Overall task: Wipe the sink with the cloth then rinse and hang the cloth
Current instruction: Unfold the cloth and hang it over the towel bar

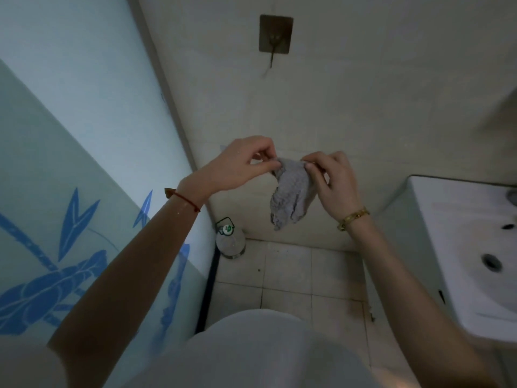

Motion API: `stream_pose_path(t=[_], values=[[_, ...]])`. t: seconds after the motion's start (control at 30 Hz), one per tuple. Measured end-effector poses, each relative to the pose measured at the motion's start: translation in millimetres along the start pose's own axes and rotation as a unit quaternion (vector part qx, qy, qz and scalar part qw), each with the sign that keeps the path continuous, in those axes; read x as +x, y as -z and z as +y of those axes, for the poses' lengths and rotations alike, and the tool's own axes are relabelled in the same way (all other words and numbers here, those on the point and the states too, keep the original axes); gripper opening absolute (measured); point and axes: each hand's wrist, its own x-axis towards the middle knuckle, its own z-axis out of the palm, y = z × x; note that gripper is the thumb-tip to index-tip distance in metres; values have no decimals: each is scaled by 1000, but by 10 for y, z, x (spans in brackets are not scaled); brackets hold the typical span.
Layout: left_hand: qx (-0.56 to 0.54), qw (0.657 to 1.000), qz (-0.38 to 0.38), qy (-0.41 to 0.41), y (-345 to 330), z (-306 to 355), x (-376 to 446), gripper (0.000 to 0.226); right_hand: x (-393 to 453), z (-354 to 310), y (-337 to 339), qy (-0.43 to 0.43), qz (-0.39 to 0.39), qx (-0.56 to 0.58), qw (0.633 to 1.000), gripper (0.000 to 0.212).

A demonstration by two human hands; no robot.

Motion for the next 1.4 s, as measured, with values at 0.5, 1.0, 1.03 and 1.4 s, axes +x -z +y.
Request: stream_pose_path(t=[0.5, 1.0, 1.03, 1.4], values=[[28, 999, 22, 9, 203, 53, 159, 13, 197, 117, 242, 111, 32, -96, 989, 21], [52, 997, -62, 19, 505, -4, 452, 17, 490, 147, 620, 31, 65, -86, 994, 4], [61, 996, -67, 28, 537, -14, 468, 18, 499, 150, 651, 29, 58, -72, 995, 4], [116, 992, 37, 45, 575, -108, 450, 13, 466, 168, 929, -52, -94, -4, 994, 24]])
